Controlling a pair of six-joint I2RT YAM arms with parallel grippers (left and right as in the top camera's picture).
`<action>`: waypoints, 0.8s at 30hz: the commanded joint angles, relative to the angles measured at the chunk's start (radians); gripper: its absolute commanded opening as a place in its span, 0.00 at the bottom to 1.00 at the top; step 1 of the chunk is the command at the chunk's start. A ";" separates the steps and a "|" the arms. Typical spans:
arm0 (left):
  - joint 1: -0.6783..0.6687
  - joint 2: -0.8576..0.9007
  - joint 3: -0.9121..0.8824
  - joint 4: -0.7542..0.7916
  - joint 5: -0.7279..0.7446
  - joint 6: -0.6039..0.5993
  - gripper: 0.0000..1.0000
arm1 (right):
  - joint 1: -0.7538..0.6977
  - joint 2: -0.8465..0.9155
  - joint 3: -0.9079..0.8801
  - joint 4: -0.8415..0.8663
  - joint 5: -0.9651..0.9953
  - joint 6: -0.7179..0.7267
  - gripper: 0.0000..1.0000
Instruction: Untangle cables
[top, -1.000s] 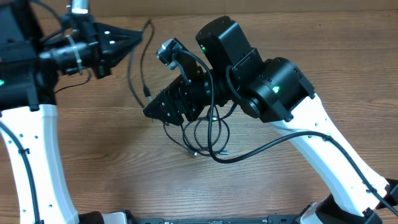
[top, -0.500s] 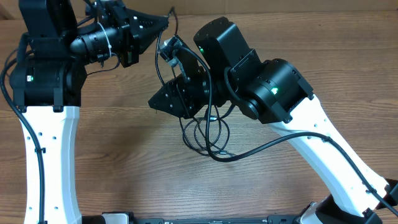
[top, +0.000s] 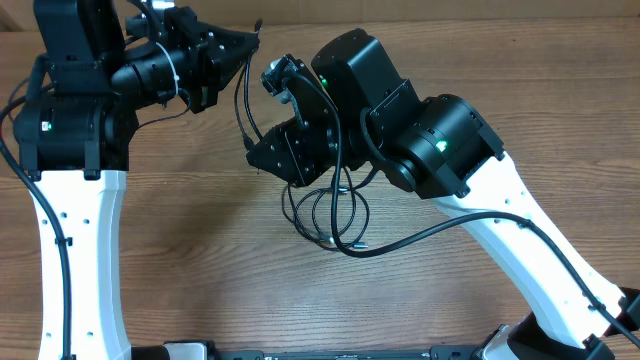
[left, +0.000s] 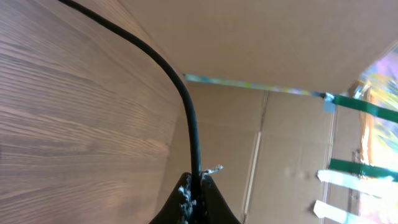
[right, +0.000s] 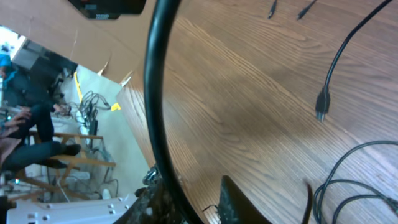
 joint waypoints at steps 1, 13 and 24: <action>0.008 -0.011 0.005 -0.006 -0.051 0.042 0.04 | 0.001 0.001 0.013 0.000 0.033 0.009 0.20; 0.008 -0.011 0.005 -0.038 -0.138 0.207 0.09 | 0.001 0.000 0.013 0.022 0.027 0.110 0.04; 0.007 -0.006 0.005 -0.194 -0.190 0.535 0.66 | 0.001 -0.002 0.014 0.069 -0.031 0.179 0.04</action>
